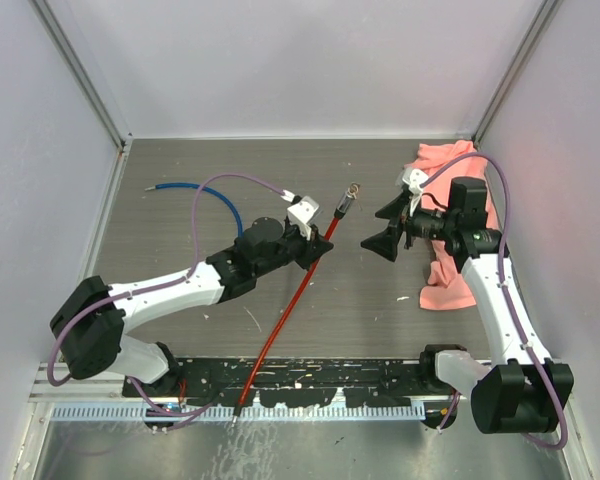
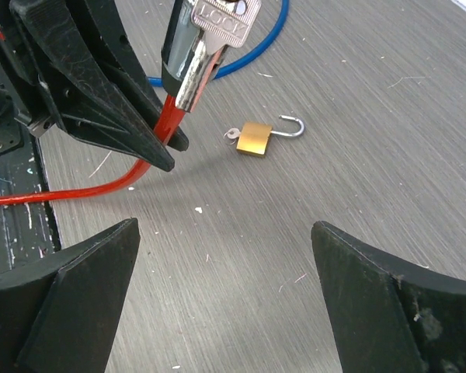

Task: Lock with the key
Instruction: Adjust the lock.

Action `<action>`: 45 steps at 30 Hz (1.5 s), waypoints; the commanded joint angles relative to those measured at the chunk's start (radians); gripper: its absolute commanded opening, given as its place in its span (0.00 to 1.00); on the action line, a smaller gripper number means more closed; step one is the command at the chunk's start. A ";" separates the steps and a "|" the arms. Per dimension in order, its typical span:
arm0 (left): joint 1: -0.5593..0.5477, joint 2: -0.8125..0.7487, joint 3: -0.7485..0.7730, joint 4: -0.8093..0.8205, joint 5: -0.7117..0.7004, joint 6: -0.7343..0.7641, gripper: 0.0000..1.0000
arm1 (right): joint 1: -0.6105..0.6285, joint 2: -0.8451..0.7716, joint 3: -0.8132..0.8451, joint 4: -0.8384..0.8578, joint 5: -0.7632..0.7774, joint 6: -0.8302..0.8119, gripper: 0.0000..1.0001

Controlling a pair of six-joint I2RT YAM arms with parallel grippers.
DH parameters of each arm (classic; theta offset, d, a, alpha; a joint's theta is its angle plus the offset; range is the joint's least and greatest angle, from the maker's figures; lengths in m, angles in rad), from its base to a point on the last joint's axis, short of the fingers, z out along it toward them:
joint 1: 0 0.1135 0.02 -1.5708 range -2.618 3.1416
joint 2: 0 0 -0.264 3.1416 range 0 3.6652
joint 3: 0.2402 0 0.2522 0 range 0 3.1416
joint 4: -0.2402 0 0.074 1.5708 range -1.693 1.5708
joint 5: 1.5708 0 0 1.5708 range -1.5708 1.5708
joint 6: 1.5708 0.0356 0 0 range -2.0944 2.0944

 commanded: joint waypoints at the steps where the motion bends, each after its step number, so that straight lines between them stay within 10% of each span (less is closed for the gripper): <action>1: -0.002 -0.020 0.038 0.088 -0.004 -0.029 0.00 | 0.006 -0.023 0.014 -0.011 -0.027 -0.026 0.97; 45: 0.141 -0.199 0.228 -0.152 -0.057 0.001 0.00 | 0.029 0.022 0.238 0.129 -0.140 0.052 0.98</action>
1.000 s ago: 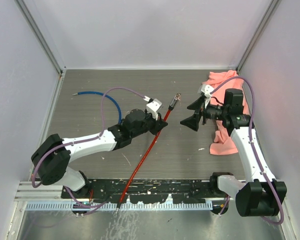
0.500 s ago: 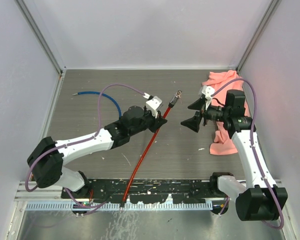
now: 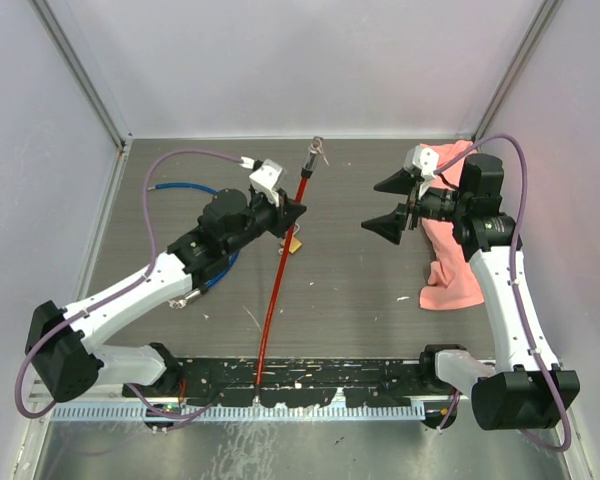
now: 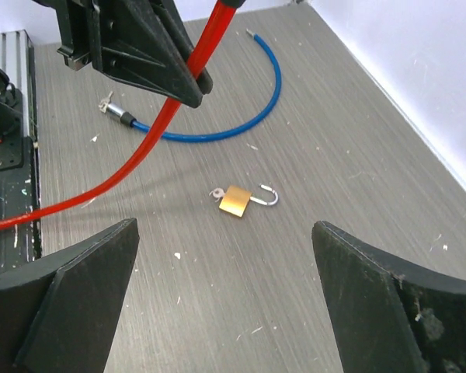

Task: Lock with the key
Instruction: Adjust the lock.

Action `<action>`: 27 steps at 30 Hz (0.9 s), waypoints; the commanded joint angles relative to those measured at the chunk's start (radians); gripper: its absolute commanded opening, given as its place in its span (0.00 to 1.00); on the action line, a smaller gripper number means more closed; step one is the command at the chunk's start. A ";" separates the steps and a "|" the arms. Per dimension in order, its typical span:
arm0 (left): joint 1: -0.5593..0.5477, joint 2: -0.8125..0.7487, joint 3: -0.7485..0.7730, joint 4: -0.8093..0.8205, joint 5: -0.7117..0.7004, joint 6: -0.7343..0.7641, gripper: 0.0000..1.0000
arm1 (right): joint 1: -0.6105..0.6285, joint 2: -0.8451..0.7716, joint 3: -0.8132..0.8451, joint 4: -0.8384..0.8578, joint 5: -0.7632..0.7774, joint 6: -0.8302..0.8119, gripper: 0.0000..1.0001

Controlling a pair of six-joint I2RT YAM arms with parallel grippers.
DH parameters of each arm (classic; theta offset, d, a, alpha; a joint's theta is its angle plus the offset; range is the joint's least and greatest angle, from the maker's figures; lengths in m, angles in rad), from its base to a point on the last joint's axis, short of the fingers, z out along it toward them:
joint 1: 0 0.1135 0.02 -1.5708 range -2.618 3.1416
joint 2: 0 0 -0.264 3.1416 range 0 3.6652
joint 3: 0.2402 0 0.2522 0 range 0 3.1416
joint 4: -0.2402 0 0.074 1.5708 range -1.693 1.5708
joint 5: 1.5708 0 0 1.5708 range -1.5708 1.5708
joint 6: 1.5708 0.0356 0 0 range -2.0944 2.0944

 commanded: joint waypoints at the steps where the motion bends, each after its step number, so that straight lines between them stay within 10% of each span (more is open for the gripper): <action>1: 0.006 -0.038 0.142 0.028 -0.053 -0.035 0.00 | 0.023 0.006 0.050 0.159 -0.057 0.108 0.98; 27: 0.034 -0.018 0.108 0.120 -0.237 -0.167 0.00 | 0.120 0.033 -0.038 -0.031 -0.001 -0.149 0.99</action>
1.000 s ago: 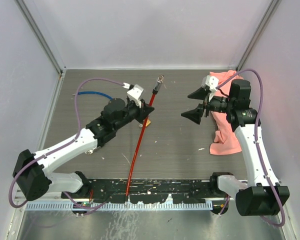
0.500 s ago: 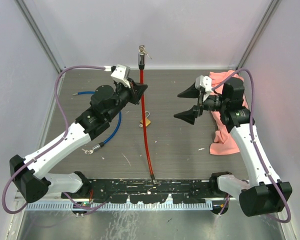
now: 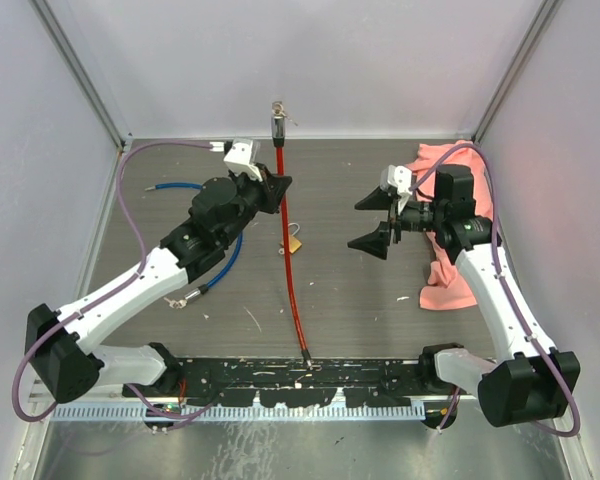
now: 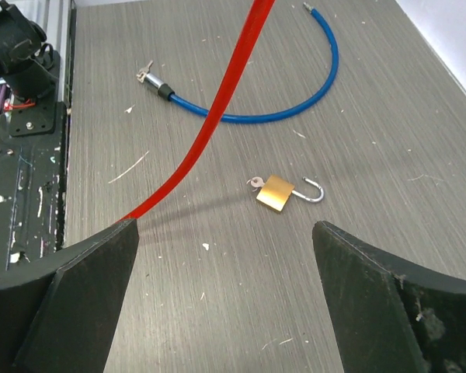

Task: Lock with the key
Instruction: Adjust the lock.

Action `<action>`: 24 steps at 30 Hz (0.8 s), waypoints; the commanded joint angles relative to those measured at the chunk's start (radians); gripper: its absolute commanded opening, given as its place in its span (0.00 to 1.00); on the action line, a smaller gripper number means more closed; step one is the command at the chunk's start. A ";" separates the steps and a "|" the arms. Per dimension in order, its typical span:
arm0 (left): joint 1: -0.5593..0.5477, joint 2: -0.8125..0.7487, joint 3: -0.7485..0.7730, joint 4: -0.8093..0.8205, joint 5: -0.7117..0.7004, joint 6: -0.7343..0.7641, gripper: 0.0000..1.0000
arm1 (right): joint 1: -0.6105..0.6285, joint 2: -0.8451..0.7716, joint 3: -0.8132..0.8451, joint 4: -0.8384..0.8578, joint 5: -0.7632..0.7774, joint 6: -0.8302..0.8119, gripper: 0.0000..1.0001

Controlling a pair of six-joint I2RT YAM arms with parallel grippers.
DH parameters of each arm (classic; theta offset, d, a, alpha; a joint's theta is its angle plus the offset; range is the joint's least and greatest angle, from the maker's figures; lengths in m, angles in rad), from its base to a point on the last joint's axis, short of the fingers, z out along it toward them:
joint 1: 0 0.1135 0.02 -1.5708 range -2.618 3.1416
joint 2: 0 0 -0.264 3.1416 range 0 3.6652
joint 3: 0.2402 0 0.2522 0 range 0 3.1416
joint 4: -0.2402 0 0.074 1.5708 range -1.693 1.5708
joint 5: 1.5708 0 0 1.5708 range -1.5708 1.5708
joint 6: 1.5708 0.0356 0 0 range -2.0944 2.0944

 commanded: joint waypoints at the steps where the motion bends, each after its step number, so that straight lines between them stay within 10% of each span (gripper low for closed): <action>1: -0.002 -0.018 0.015 0.096 0.006 0.001 0.00 | 0.004 0.000 0.049 -0.059 0.012 -0.076 0.99; 24: 0.014 -0.119 -0.004 0.027 0.056 -0.081 0.00 | -0.012 -0.042 -0.002 -0.118 -0.031 -0.143 0.99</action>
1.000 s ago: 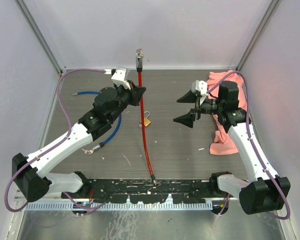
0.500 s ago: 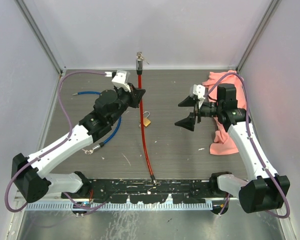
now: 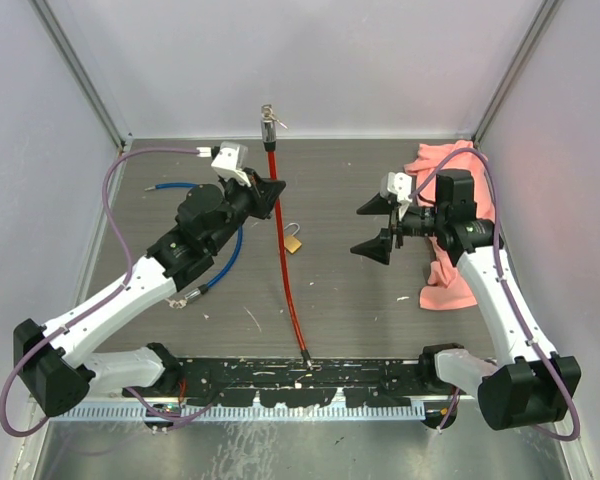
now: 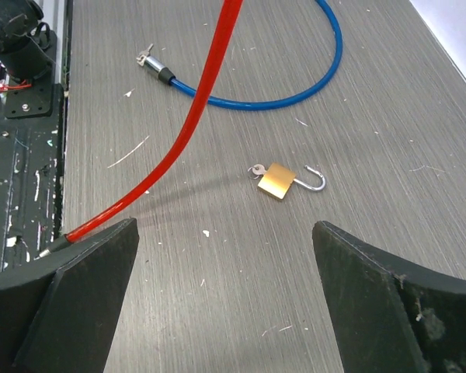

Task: Lock with the key
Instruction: Adjust the lock.

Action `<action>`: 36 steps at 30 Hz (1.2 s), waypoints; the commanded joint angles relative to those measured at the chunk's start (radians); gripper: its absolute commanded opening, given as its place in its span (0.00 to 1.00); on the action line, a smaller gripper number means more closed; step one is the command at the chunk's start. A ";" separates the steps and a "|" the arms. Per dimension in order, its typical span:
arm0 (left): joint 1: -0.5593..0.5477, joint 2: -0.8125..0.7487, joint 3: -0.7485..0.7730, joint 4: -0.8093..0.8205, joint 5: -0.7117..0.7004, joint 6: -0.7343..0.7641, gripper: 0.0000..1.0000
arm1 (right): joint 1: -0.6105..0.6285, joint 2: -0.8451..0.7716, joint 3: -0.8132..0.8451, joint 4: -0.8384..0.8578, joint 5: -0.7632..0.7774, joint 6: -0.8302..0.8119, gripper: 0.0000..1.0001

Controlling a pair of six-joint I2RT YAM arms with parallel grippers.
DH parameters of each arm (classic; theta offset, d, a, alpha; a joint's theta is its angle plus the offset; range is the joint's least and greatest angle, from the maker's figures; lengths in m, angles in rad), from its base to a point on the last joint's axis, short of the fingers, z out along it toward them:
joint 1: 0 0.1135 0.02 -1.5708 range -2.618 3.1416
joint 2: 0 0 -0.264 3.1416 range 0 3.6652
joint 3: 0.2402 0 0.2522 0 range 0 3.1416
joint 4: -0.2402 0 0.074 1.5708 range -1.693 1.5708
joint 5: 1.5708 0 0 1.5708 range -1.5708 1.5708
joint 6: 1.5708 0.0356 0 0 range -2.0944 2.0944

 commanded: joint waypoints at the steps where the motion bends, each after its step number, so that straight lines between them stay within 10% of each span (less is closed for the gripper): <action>1: 0.002 -0.031 0.046 0.045 0.010 -0.059 0.00 | -0.003 -0.033 0.004 -0.026 -0.048 -0.038 0.99; 23: 0.042 -0.076 0.074 -0.002 0.154 -0.147 0.00 | 0.066 -0.029 0.012 0.067 -0.082 -0.144 1.00; 36: 0.046 -0.068 0.117 0.076 0.153 -0.175 0.00 | 0.390 0.135 -0.314 1.167 0.206 0.950 0.99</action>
